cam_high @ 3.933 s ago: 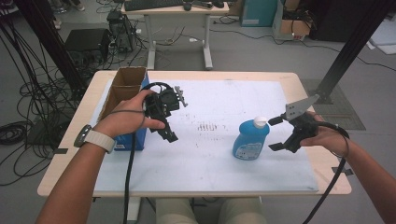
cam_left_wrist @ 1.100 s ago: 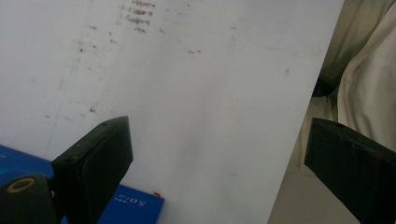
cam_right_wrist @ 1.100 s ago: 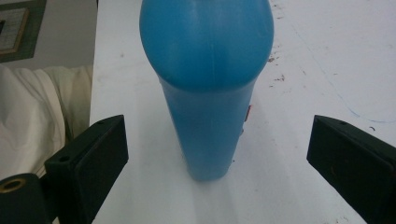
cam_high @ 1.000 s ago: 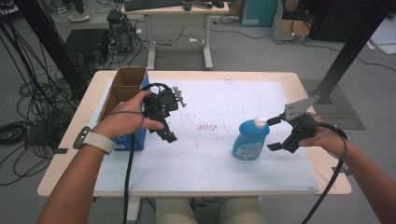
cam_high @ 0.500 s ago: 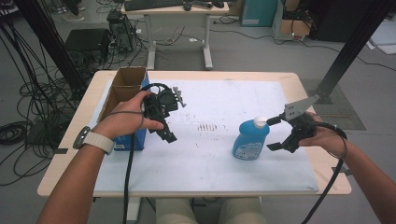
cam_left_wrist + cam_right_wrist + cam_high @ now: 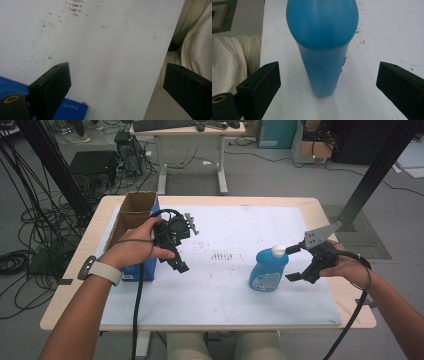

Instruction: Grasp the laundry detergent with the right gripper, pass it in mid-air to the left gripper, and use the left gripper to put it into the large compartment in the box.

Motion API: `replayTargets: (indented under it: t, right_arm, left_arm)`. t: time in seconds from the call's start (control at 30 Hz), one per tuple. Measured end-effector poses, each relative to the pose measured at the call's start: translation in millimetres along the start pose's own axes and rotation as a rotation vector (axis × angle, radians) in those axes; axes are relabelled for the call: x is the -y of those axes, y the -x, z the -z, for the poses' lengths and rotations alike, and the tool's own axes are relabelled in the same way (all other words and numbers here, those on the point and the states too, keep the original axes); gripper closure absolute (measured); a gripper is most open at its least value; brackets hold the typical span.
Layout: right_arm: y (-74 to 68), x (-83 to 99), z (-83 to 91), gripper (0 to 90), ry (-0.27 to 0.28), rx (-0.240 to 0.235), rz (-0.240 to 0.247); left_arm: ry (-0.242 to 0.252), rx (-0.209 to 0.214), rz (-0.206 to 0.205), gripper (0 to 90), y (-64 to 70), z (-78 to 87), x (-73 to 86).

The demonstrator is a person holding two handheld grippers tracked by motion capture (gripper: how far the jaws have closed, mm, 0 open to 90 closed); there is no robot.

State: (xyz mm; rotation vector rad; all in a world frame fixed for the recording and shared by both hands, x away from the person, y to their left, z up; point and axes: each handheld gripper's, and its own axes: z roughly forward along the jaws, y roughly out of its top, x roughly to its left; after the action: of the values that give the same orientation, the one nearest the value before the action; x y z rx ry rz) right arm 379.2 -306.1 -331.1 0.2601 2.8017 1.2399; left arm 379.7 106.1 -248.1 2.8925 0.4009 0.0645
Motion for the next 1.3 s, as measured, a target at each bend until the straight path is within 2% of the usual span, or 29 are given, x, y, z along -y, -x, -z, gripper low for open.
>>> replayTargets:
  t: [0.23, 0.43, 0.5, 0.77, 0.8, 1.13, 1.17, 1.3]
  right_arm:
    - [-1.1, -0.2, 0.4, 5.7, -0.001, 0.004, -0.015]
    - [-0.7, 0.0, 0.7, 5.6, -0.002, 0.001, -0.007]
    - [-1.9, 0.7, -0.9, 5.7, 0.024, 0.011, -0.019]
    - [-1.1, 0.7, -0.8, 5.6, 0.021, 0.010, -0.011]
    - [-0.2, 0.0, 0.3, 5.6, 0.000, 0.002, -0.001]
    - [0.1, -0.2, -0.8, 5.6, 0.005, 0.000, 0.002]
    - [-0.9, 0.6, -2.2, 5.6, 0.026, 0.009, -0.008]
    - [-1.0, 0.0, -2.0, 5.6, 0.019, 0.007, -0.008]
  left_arm:
    - [0.003, 0.000, 0.001, 8.1, -0.2, -0.3, -0.1]
    - [0.003, 0.000, 0.000, 8.2, 0.0, -0.3, -0.1]
    - [0.002, -0.001, 0.001, 8.2, -0.1, 0.0, 0.0]
    - [0.002, -0.001, 0.001, 8.1, -0.1, -0.1, 0.1]
    - [0.002, -0.001, 0.000, 8.1, -0.2, -0.1, 0.1]
    - [0.002, -0.001, 0.003, 8.1, -0.3, -0.2, 0.8]
    - [0.003, -0.001, 0.003, 8.1, -0.2, -0.3, 0.9]
    - [0.003, -0.002, 0.003, 8.1, -0.1, -0.1, 0.9]
